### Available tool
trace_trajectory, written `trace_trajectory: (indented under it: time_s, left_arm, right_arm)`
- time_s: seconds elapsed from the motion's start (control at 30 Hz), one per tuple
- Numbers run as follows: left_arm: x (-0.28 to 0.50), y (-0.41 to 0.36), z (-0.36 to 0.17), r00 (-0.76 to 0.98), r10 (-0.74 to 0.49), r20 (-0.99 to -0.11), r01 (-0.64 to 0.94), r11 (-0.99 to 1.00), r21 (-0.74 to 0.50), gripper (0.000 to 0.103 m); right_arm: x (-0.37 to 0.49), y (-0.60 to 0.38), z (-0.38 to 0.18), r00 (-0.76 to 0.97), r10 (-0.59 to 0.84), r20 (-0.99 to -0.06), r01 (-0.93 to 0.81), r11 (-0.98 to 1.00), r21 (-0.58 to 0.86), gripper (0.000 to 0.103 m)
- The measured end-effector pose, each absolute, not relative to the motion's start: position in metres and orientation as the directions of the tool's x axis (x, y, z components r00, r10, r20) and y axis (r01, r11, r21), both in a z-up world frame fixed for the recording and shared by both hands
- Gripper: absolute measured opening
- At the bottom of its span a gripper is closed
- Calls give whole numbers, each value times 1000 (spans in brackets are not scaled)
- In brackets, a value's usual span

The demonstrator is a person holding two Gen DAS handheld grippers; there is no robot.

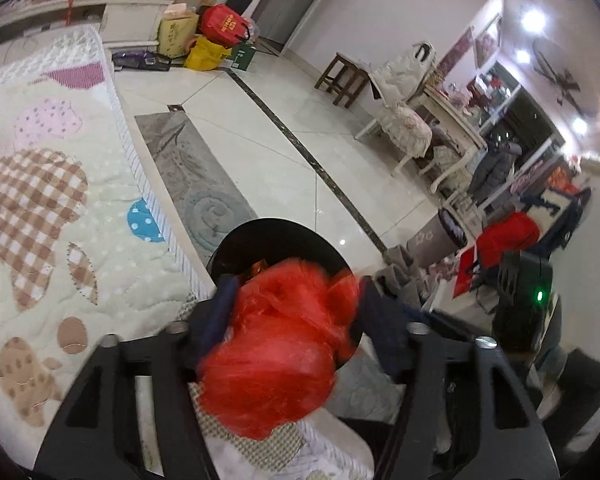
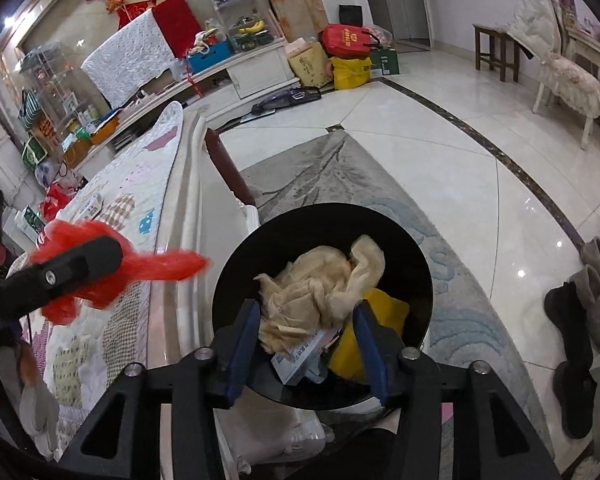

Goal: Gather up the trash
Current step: 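Carry the red bag and tan paper over the bin and open both tools, then move both open tools back over the quilt toward the two medicine boxes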

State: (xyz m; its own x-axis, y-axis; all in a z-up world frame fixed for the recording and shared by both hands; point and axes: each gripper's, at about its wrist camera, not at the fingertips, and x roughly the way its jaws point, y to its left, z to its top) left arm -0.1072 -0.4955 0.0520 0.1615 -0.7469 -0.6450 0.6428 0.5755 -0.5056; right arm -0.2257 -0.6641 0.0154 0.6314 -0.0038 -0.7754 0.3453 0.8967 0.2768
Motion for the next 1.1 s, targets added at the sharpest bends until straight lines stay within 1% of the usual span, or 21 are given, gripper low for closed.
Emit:
trace_trajectory:
  time_s: [0.2, 0.4, 0.6, 0.87, 1.1]
  left_arm:
    - [-107, -492, 49, 159, -738, -656, 645, 580, -497, 66]
    - [-107, -470, 48, 177, -735, -654, 627, 597, -501, 66]
    - [-111, -448, 56, 257, -703, -663, 632, 641, -435, 66]
    - [-112, -417, 56, 356, -629, -691, 600, 721, -347, 66]
    - [-107, -386, 56, 406, -591, -697, 561, 763, -321, 66]
  right_arm:
    - [-231, -665, 11, 619, 14, -785, 355, 887, 296, 47]
    - [-234, -660, 14, 621, 17, -783, 348, 890, 295, 47]
    - [-232, -653, 21, 623, 25, -782, 332, 897, 293, 47]
    - [-223, -625, 30, 630, 55, -774, 279, 915, 292, 48]
    - [-209, -595, 36, 629, 87, -773, 225, 931, 288, 49]
